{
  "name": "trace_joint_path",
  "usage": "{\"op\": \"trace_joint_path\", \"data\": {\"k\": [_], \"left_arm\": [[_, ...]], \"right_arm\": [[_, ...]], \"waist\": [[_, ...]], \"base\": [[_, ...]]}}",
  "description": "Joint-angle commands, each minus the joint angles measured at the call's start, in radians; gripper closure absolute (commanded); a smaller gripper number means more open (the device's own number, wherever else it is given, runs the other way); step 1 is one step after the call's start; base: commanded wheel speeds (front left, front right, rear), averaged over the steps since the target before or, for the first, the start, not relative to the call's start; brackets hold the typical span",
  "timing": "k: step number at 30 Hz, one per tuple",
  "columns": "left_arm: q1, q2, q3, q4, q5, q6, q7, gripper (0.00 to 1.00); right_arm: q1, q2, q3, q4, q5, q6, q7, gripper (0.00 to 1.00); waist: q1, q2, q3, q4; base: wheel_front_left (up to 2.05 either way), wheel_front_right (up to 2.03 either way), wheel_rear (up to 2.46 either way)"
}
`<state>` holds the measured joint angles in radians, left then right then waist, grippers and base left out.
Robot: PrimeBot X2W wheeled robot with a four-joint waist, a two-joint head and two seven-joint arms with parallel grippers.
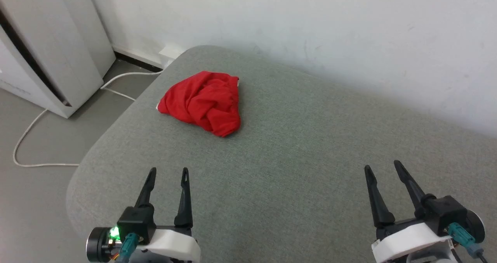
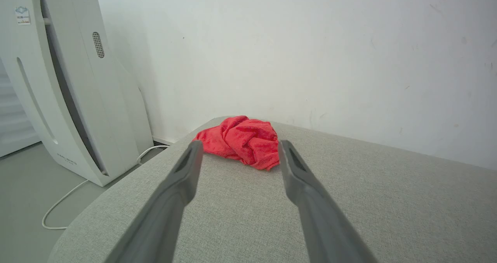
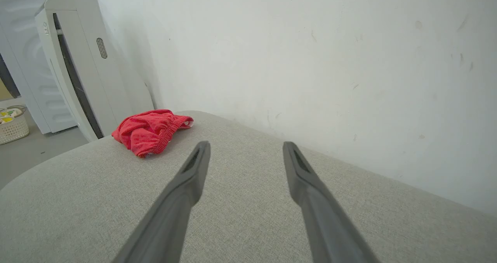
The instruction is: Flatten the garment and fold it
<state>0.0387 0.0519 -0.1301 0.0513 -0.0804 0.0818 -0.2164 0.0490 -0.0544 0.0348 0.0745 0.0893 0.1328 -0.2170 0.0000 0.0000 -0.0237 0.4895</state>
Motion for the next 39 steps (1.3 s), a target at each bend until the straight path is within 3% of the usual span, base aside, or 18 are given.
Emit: {"op": "trace_joint_path", "data": {"k": [1,17,29,35,39], "left_arm": [[0.008,-0.001,-0.005,0.002,-0.012,0.009,-0.011,0.0],[0.009,-0.002,-0.029,0.004,-0.024,0.022,-0.045,0.0],[-0.008,-0.002,-0.031,0.0,-0.04,0.03,-0.045,0.0],[-0.136,0.008,0.001,0.078,-0.058,-0.016,-0.045,0.0],[-0.302,0.044,0.009,0.21,-0.079,-0.062,0.027,0.0]], "right_arm": [[0.013,0.003,0.001,0.003,0.006,-0.002,-0.011,0.0],[0.021,0.004,0.014,0.014,0.014,-0.002,-0.044,0.0],[0.009,0.004,0.025,0.01,-0.007,-0.002,-0.045,0.0],[-0.021,0.004,0.037,-0.022,-0.064,-0.002,-0.045,0.0],[-0.038,-0.013,0.057,-0.055,-0.095,-0.002,-0.045,0.0]], "waist": [[0.0,0.0,0.002,0.01],[0.0,0.0,0.011,0.083],[0.0,0.0,0.05,0.048],[0.0,0.0,0.151,-0.013],[0.0,0.0,0.245,-0.062]], "base": [[0.0,0.0,0.0],[0.0,0.0,0.0],[0.0,0.0,0.0],[0.0,0.0,0.0],[0.0,0.0,0.0]]}}
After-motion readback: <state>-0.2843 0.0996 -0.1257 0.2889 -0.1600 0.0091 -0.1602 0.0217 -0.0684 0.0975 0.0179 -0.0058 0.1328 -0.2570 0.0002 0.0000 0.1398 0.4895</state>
